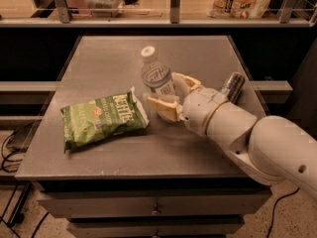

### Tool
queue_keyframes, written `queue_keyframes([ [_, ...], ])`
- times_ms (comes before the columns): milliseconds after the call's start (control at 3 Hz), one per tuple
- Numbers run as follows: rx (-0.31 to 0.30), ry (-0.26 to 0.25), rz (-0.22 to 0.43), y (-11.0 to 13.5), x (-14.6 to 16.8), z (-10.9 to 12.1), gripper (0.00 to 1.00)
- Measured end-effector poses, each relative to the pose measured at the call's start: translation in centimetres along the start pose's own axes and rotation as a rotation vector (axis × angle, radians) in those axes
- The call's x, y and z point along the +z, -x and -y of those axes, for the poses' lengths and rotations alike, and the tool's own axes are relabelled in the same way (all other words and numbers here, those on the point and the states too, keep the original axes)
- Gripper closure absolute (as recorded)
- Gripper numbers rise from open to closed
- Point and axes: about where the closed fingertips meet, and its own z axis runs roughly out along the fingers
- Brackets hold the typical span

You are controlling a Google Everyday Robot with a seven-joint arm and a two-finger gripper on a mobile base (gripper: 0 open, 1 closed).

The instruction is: Place blue plastic bottle upright

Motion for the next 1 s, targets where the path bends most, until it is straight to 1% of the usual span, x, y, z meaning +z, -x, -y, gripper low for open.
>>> queue_keyframes([
  [333,0.007,-0.044,-0.038,-0.20,-2.17,0.32,0.00],
  [667,0.034,-0.089,-0.050,-0.24,-3.16,0.91,0.00],
  [1000,0.034,-0.089,-0.050,-0.23,-3.15,0.90,0.00],
])
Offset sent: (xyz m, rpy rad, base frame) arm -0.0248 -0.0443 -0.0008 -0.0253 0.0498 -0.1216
